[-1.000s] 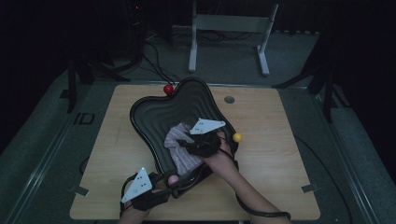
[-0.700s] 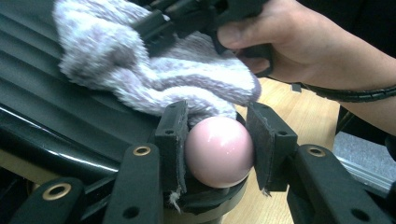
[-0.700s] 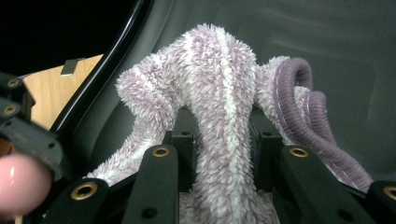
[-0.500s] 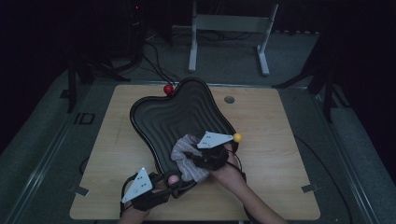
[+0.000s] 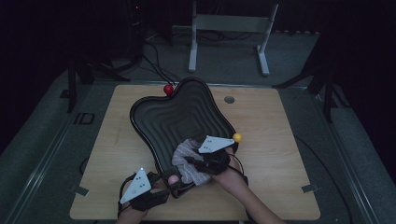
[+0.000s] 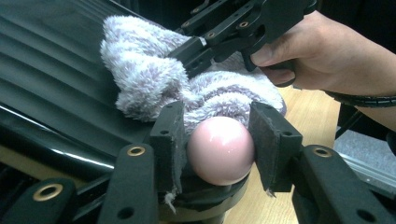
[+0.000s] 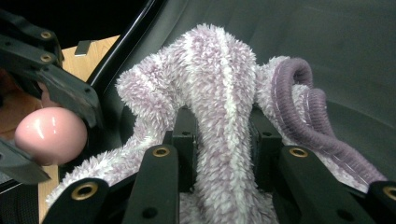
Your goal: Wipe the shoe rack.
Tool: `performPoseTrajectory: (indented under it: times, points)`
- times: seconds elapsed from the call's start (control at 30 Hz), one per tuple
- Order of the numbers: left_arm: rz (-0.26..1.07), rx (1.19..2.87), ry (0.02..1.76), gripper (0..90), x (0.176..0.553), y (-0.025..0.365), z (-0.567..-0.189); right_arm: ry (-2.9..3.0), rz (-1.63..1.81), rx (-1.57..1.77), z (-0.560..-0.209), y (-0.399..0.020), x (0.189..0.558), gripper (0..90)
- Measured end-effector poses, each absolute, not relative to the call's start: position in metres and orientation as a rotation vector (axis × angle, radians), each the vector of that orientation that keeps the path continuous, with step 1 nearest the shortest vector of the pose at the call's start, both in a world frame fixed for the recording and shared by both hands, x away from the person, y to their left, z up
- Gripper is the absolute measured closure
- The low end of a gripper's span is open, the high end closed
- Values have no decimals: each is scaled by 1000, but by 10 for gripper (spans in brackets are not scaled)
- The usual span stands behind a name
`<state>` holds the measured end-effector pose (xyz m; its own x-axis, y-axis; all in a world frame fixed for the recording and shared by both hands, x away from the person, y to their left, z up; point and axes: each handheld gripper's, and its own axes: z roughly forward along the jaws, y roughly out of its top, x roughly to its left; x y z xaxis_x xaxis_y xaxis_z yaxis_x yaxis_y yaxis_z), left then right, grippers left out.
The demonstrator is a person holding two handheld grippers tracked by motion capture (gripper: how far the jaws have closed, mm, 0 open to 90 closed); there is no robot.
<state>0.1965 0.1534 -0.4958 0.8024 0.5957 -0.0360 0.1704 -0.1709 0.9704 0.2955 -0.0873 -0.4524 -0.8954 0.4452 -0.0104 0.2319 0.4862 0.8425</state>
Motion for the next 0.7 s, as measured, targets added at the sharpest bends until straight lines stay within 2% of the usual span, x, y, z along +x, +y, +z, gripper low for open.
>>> performPoseTrajectory:
  times: [0.23,0.47,0.7]
  points:
    - [422,1706,614,547,187,164,-494,2513,1378,590,-452,-88,297,696]
    - [426,1683,693,523,169,186,-508,2514,1382,589,-452,-89,297,696]
    - [406,1753,740,525,168,182,-530,2519,1375,593,-452,-88,297,695]
